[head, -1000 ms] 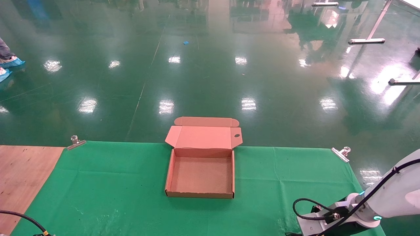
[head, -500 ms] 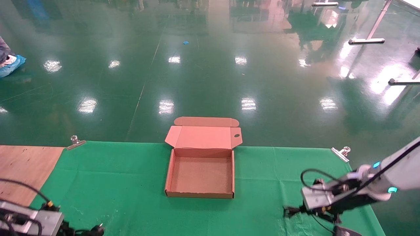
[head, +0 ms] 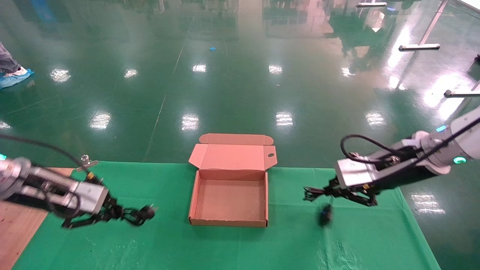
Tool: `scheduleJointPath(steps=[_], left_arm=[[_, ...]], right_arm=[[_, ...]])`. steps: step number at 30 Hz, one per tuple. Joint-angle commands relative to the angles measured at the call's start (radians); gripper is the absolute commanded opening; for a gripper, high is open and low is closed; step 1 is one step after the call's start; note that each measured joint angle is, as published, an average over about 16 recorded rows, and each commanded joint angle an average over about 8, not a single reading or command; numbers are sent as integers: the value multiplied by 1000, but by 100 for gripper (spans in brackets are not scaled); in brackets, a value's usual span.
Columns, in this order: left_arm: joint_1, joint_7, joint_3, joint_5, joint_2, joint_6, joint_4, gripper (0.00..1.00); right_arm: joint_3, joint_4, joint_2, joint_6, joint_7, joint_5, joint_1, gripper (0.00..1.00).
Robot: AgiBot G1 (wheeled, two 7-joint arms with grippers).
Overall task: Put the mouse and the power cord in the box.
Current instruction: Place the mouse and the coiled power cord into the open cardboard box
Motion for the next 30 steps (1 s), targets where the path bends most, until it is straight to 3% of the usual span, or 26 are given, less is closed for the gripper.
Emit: scheduleJointPath(steps=[1,8,14,30], left_arm=[[-19,-14,0,0,16,4,-14,0],[-66,-41,-7,-8,89,-27,-46,0],[-83,-39,-16,-20,152,-53,-51,0],[-69,15,-18,-24,278,-177,22,0]], right_arm=[[5,55,7,-9,36,7,6,0],[16,206,-18,13,171,7,22,0],[10,218,-84,48,224,-9,38,0],[-5,-34,-262,134,98,-19,80,0]])
